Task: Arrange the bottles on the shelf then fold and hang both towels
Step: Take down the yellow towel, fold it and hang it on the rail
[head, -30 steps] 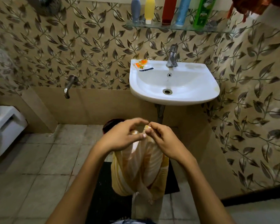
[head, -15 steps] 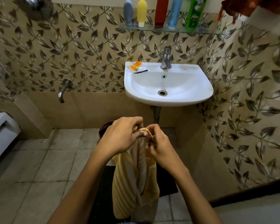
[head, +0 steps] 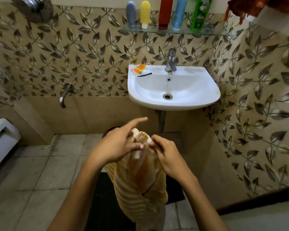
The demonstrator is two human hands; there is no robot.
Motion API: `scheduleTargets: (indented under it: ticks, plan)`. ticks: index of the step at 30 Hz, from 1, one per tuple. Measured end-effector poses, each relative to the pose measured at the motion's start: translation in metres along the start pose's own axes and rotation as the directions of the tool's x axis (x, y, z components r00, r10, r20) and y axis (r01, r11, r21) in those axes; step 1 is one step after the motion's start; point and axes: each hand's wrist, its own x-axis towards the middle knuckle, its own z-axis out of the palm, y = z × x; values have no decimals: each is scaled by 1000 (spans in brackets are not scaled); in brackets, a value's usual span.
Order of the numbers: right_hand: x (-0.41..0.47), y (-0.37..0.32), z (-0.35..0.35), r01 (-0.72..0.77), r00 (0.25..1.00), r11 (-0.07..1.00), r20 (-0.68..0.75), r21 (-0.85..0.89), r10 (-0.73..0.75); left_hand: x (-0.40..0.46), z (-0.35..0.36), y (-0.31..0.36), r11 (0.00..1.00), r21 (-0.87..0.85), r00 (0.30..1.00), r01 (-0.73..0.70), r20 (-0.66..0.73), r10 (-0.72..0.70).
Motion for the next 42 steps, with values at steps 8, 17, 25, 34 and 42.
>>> scheduleTargets:
  ticks: [8,17,25,34,42]
  plan:
    - [4,-10,-3,69,997,997,33,-15,-69,5,13,-5,984,129,989,-121,-64,130]
    - [-4,23,3,-62,996,974,-71,-216,48,-8,-2,10,957,13,940,-291,-183,288]
    - [-2,37,2,-284,956,931,-145,-229,255,-1,-2,-7,998,43,905,54,-423,-31]
    - [0,-3,13,20,1000,1000,-3,-22,-20,2,21,-5,996,85,994,-18,107,9]
    - [2,5,7,22,998,999,55,-24,-21,-1,14,1,980,155,983,-124,-112,142]
